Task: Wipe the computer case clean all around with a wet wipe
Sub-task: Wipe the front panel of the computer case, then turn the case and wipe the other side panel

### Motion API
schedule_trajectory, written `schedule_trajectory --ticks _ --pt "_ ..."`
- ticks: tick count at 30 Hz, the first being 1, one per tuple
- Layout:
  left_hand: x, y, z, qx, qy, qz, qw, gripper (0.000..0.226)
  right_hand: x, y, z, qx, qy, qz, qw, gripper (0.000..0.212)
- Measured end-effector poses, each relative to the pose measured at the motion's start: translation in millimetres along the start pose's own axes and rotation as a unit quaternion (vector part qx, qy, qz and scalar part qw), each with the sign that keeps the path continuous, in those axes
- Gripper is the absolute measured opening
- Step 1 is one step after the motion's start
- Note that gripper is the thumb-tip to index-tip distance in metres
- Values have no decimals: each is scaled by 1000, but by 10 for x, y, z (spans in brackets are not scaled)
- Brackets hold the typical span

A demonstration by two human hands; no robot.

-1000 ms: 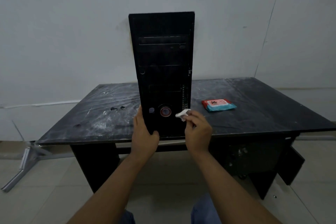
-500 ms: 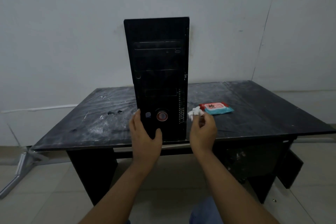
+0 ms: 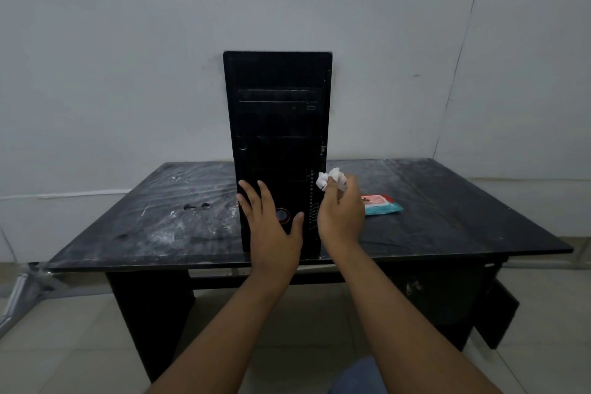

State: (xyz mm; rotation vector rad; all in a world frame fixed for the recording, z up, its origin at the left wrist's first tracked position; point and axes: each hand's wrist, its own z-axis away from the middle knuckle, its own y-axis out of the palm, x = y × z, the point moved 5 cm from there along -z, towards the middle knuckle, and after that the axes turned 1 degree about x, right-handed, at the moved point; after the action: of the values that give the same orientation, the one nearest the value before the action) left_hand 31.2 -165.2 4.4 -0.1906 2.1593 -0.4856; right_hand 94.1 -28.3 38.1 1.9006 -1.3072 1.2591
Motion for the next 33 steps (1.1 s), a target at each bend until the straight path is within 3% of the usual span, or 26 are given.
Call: schedule_trajectory --ticks 4,8,17,19,21,24,27,30,33 --pt "129 -112 -88 12 -4 -30 999 111 74 41 55 10 -17 12 1000 27" --pt "282 -331 -217 -14 -16 -23 999 95 179 222 190 22 -36 15 999 27" --pt "743 -1198 -621 -148 -39 -29 988 53 452 804 469 57 -144 36 987 27" --pt "740 -1334 -637 -210 -44 4 977 45 473 878 501 46 -150 34 987 28" --pt "625 -1328 -636 -224 -14 39 974 43 457 889 543 43 -140 5 989 30" --pt "547 -1121 -604 -173 16 52 983 55 351 823 488 48 -82 -71 993 27" --pt "752 -1021 -556 -151 -35 84 984 83 240 734 234 50 -37 -71 996 23" --pt "966 -913 -529 -52 -91 84 991 112 223 733 83 84 -25 -59 994 26" --pt "1041 -898 -554 -48 -93 84 991 122 292 786 119 110 -43 -62 991 27"
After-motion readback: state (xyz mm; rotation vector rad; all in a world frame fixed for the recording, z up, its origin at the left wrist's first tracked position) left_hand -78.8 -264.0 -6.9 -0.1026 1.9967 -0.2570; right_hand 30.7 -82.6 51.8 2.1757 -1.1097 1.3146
